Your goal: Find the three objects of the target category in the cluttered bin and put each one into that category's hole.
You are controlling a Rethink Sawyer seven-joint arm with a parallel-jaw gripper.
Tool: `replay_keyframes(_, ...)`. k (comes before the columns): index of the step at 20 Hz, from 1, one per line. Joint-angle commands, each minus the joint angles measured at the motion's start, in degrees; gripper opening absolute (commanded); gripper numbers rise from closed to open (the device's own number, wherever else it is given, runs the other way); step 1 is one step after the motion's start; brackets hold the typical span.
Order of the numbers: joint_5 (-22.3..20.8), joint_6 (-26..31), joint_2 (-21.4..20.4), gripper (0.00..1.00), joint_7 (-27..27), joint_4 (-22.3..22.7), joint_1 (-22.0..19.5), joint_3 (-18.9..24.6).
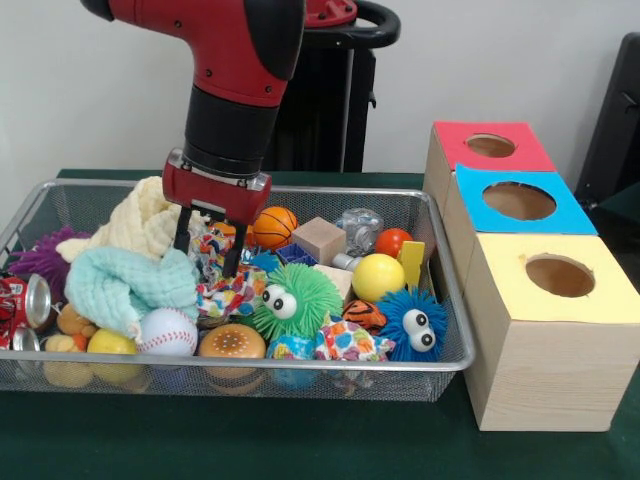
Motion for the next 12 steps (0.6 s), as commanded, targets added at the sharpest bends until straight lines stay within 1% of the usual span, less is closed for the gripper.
replay_keyframes(1, -0.2, 6.8, 0.2, 1.0, 0.9, 0.8, 0.8, 4.7)
replay_keyframes(3, 0.4, 7.0, -0.2, 1.0, 1.4, 1.1, 1.0, 4.9)
replay_keyframes(6, 1.8, 9.0, -1.3, 1.0, 2.4, 1.9, 1.8, 4.9)
replay_keyframes(9, 3.8, 12.2, -3.1, 1.0, 3.5, 3.4, 2.5, 5.6)
replay_keyframes(12, 5.1, 13.7, -4.0, 1.0, 4.7, 4.0, 3.5, 5.3)
